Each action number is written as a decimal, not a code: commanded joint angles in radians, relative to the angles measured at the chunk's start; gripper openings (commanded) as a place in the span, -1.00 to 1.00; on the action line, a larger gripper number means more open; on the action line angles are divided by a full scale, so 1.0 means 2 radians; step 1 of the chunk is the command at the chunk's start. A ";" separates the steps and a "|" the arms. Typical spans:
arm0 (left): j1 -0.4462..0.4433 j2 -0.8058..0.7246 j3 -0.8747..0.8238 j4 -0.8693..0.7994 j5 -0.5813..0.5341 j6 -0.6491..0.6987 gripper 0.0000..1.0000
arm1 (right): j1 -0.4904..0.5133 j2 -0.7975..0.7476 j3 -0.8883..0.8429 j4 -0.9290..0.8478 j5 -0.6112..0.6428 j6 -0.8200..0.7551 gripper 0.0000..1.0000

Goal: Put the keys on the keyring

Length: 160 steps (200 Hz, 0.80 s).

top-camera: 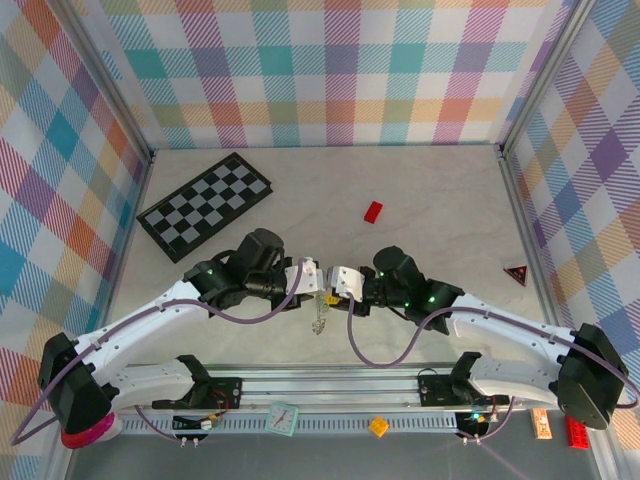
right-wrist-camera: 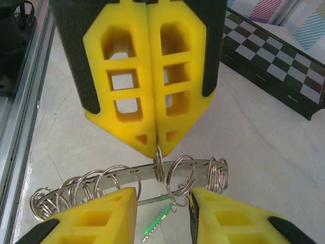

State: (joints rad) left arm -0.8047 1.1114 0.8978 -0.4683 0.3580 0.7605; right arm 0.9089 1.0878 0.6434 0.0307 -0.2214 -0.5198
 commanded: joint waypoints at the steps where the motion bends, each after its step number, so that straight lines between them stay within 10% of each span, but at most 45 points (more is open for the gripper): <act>1: -0.006 0.004 -0.002 0.011 0.022 0.010 -1.00 | 0.000 0.005 0.014 0.030 -0.024 0.012 -0.36; 106: -0.006 0.010 0.000 0.019 0.034 -0.004 -1.00 | 0.000 0.016 -0.003 0.079 -0.066 0.030 -0.61; 140: -0.005 0.012 0.001 0.021 0.030 -0.012 -1.00 | 0.000 0.022 -0.007 0.087 -0.068 0.035 -1.00; 160: 0.008 0.000 -0.012 0.051 0.040 -0.042 -0.49 | -0.004 0.017 -0.026 0.106 -0.069 0.038 -1.00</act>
State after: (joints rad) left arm -0.8017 1.1183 0.8970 -0.4625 0.4000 0.7383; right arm 0.8959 1.1206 0.6170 0.1261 -0.3187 -0.4580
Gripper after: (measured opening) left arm 0.121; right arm 0.067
